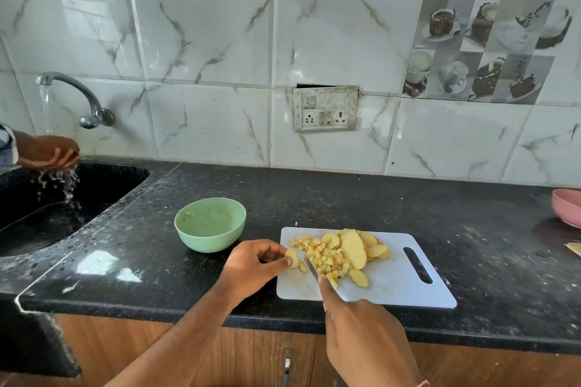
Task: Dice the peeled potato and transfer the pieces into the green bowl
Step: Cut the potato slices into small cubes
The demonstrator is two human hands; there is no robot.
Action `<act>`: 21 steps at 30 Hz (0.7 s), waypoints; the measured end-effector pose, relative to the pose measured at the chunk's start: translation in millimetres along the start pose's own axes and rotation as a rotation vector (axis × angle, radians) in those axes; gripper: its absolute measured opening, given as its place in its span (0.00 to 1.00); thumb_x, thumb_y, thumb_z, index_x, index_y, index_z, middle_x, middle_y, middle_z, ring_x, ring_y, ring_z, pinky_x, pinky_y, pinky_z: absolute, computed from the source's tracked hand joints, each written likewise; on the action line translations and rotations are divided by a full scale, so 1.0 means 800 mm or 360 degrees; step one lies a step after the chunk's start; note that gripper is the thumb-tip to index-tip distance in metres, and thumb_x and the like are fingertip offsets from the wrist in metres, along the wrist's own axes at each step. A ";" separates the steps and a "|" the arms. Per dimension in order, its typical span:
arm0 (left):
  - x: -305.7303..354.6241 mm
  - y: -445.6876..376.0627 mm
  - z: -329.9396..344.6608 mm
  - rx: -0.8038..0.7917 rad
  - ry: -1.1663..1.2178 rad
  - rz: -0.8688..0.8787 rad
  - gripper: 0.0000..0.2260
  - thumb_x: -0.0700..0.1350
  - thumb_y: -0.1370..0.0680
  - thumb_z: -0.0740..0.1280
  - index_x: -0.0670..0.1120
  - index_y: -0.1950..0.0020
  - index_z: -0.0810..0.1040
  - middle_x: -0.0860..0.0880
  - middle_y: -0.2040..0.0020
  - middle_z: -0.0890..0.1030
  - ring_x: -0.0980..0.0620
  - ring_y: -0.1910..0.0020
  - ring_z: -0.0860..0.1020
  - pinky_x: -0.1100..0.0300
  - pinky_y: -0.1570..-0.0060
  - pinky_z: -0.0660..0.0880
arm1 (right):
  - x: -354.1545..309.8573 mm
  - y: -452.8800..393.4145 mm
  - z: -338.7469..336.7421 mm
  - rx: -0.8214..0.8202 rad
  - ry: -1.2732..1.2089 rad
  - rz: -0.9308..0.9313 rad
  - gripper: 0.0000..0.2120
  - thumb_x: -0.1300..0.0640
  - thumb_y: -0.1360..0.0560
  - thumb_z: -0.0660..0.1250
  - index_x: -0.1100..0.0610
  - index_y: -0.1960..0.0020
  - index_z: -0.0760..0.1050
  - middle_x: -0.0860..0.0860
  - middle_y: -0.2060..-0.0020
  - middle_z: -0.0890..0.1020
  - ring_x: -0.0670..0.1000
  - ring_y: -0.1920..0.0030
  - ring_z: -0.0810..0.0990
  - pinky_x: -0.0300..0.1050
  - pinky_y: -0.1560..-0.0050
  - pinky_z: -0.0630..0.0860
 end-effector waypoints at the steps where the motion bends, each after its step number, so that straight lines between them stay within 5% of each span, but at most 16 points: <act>1: 0.001 0.001 -0.001 0.0020 -0.0004 0.0008 0.05 0.49 0.25 0.80 0.54 0.50 0.89 0.58 0.55 0.88 0.59 0.53 0.86 0.64 0.49 0.82 | -0.003 -0.002 -0.003 0.0032 -0.0026 0.0004 0.32 0.49 0.15 0.56 0.43 0.16 0.44 0.49 0.52 0.81 0.47 0.57 0.79 0.42 0.59 0.77; 4: 0.006 0.002 -0.004 0.0064 -0.0018 0.0070 0.04 0.48 0.24 0.79 0.53 0.50 0.89 0.58 0.57 0.88 0.59 0.56 0.86 0.67 0.54 0.80 | -0.017 -0.007 -0.011 0.0080 -0.0058 -0.0017 0.33 0.49 0.14 0.55 0.44 0.16 0.40 0.49 0.59 0.77 0.46 0.65 0.73 0.39 0.70 0.64; 11: 0.011 0.005 -0.006 0.0121 -0.0103 0.0152 0.02 0.48 0.24 0.80 0.54 0.53 0.89 0.59 0.58 0.88 0.59 0.58 0.85 0.69 0.59 0.79 | -0.036 -0.018 -0.011 0.0198 -0.0027 -0.0047 0.31 0.50 0.15 0.54 0.47 0.16 0.45 0.50 0.54 0.83 0.50 0.57 0.82 0.48 0.57 0.82; 18: 0.009 0.004 -0.005 0.0115 -0.0158 0.0163 0.03 0.48 0.24 0.80 0.55 0.53 0.89 0.60 0.59 0.87 0.60 0.59 0.84 0.67 0.59 0.79 | -0.043 -0.027 -0.010 0.0223 0.0016 -0.0065 0.32 0.52 0.15 0.57 0.50 0.15 0.48 0.50 0.51 0.84 0.49 0.57 0.82 0.48 0.55 0.83; 21: 0.009 0.005 -0.004 0.0104 -0.0146 0.0166 0.03 0.48 0.24 0.80 0.55 0.52 0.89 0.60 0.58 0.87 0.61 0.59 0.85 0.68 0.58 0.78 | -0.050 -0.033 -0.008 0.0193 0.0047 -0.0079 0.32 0.53 0.15 0.58 0.51 0.15 0.48 0.52 0.51 0.84 0.50 0.56 0.81 0.44 0.65 0.75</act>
Point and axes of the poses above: each hand's wrist, its own y-axis away from the middle knuckle, its own z-axis out of the palm, x = y × z, the point moved 10 cm from there along -y, towards the middle knuckle
